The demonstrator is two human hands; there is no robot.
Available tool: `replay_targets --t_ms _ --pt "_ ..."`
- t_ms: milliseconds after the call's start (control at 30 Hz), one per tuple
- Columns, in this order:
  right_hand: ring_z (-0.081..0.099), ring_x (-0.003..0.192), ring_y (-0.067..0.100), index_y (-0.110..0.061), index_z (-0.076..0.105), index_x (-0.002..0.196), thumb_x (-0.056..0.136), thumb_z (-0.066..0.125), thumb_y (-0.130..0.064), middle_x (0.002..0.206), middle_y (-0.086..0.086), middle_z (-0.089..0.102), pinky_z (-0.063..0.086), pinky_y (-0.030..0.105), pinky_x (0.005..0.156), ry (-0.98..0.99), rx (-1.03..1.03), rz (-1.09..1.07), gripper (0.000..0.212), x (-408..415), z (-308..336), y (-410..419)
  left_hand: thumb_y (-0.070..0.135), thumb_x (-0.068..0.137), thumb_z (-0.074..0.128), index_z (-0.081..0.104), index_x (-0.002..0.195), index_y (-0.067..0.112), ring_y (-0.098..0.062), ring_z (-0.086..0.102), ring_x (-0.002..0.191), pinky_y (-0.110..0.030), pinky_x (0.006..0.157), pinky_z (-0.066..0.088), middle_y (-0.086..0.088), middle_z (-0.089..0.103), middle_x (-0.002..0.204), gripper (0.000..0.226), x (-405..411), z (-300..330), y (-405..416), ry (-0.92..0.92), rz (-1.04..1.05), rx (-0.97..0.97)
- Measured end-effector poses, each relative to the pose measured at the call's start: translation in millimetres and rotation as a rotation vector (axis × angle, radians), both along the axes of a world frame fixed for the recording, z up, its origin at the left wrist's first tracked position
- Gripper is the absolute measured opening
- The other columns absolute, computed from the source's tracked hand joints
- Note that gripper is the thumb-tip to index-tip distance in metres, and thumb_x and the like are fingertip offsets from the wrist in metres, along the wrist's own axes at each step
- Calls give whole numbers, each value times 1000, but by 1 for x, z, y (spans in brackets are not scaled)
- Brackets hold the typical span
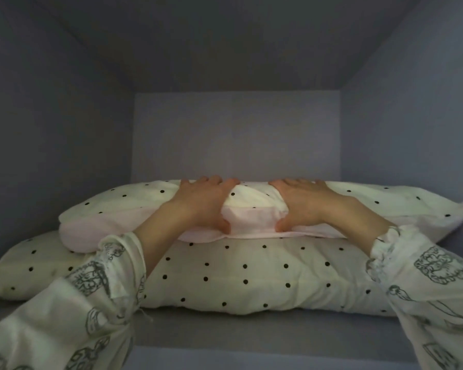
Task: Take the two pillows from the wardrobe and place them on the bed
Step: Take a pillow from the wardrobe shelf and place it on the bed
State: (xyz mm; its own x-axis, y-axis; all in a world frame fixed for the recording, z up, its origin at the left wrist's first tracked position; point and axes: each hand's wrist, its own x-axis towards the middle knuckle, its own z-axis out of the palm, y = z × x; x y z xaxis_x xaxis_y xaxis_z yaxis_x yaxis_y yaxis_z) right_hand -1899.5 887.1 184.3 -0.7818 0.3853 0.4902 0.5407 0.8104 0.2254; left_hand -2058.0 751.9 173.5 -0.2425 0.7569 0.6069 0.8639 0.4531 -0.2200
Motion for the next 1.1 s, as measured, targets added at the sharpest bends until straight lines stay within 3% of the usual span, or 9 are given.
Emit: replay_targets --t_ms 133,267,533,700,900,1100 --pt "54 108 30 -19 42 124 81 59 -36 120 7 57 40 43 90 159 263 -35 50 -8 -23 -3 44 76 63 33 134 28 -29 52 109 -42 88 39 -7 54 120 67 5 -18 9 244 38 163" --pt "56 104 30 -17 45 117 80 58 -16 115 7 58 39 41 87 328 312 -48 40 -10 -31 -7 46 80 61 34 133 29 -30 52 107 -43 89 37 -9 54 117 62 11 -20 13 244 44 284" --pt "58 93 35 -12 58 108 71 57 -1 101 13 62 37 46 83 629 415 4 38 8 -19 -22 9 80 53 35 132 27 -33 47 103 -47 83 36 -13 54 114 57 37 -1 -1 396 9 474" --pt "59 88 35 -12 60 109 70 57 1 101 13 64 39 45 80 743 534 3 41 28 0 -53 7 77 58 36 130 25 -34 46 104 -48 83 36 -16 53 117 61 59 16 -32 440 -7 561" --pt "63 83 32 -13 65 107 72 56 0 96 8 68 46 44 74 844 690 13 38 60 7 -106 2 68 67 51 121 19 -37 53 95 -48 76 40 -19 58 113 58 88 20 -86 462 -66 639" --pt "63 90 34 -11 63 111 76 47 -4 103 12 67 44 45 76 837 690 51 39 96 0 -170 2 72 66 49 121 18 -39 53 95 -50 76 40 -21 58 112 54 119 15 -149 455 -117 654"
